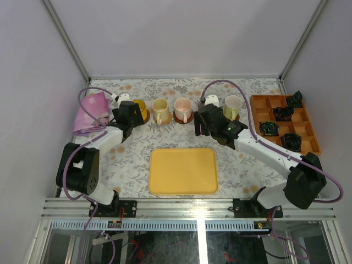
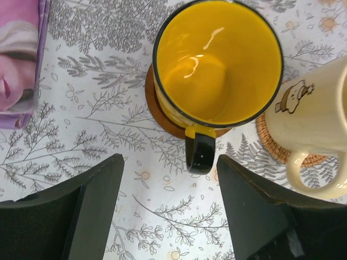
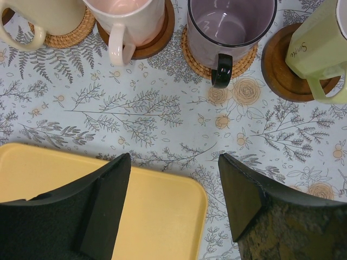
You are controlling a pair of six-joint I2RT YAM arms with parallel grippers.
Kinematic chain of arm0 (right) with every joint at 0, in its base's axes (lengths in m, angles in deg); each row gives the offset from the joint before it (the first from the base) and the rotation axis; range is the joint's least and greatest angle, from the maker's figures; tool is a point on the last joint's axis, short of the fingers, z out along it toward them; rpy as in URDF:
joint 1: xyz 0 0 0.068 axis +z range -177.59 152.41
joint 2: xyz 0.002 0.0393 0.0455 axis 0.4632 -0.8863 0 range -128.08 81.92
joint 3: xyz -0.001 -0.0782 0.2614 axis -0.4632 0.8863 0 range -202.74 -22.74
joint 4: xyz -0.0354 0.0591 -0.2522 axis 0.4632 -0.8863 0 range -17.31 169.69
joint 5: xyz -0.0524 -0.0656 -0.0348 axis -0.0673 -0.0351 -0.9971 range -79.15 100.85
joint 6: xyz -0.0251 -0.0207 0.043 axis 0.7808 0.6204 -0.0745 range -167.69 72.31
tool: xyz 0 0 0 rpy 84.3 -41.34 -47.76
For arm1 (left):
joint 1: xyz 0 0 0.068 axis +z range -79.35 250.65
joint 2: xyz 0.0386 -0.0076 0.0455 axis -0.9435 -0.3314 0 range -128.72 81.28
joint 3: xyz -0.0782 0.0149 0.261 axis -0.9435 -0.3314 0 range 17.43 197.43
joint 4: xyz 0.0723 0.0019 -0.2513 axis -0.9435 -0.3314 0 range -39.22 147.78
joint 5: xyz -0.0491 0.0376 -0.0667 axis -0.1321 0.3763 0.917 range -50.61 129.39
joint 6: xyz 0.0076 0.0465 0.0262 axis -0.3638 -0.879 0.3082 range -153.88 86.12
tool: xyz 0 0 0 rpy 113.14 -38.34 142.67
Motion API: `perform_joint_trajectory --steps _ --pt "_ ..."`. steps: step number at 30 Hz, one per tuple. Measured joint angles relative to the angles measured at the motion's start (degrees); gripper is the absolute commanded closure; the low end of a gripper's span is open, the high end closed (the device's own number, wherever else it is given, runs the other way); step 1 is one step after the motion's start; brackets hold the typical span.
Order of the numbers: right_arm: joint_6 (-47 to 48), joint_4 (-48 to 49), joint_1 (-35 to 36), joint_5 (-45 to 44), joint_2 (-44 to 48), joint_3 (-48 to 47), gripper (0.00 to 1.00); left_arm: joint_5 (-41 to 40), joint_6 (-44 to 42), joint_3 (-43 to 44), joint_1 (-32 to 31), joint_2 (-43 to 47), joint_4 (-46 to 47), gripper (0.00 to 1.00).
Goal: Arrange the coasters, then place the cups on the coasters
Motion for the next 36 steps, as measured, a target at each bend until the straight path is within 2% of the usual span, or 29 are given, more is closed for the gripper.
perform_joint_trajectory --steps 21,30,34,36 --pt "-0.4 0.0 0.0 0.0 0.2 0.0 0.27 -3.0 2.4 -0.7 0.0 0.4 -3.9 0.29" --pt "-0.4 0.0 0.0 -1.9 1.5 0.3 0.26 0.2 2.9 -0.7 0.0 6.7 -6.6 0.13" --pt "-0.3 0.0 0.0 -6.2 3.0 0.3 0.20 2.6 3.8 -0.7 0.0 12.1 -8.5 0.00" --pt "-0.3 0.0 -0.5 -8.3 4.2 0.5 0.16 3.5 4.5 -0.7 0.0 14.9 -9.4 0.00"
